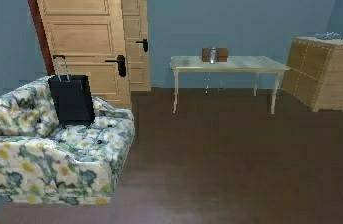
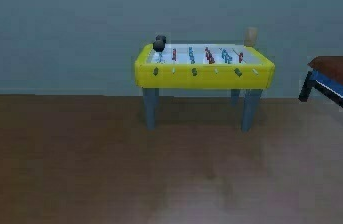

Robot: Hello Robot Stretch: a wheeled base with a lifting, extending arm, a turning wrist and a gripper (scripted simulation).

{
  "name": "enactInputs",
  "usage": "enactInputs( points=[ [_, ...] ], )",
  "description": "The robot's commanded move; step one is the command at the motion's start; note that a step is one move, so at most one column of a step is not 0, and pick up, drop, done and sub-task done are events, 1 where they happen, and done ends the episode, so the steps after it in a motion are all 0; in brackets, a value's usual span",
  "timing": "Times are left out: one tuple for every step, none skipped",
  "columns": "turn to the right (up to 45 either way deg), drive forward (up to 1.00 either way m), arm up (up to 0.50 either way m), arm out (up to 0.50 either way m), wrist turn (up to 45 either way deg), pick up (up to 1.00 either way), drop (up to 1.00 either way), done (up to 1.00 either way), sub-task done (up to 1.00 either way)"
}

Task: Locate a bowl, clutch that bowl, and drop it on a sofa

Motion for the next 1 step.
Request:
enactInputs(
  points=[
    [3.0,0.00,0.00,0.00,0.0,0.00,0.00,0.00,0.00]
  ],
)
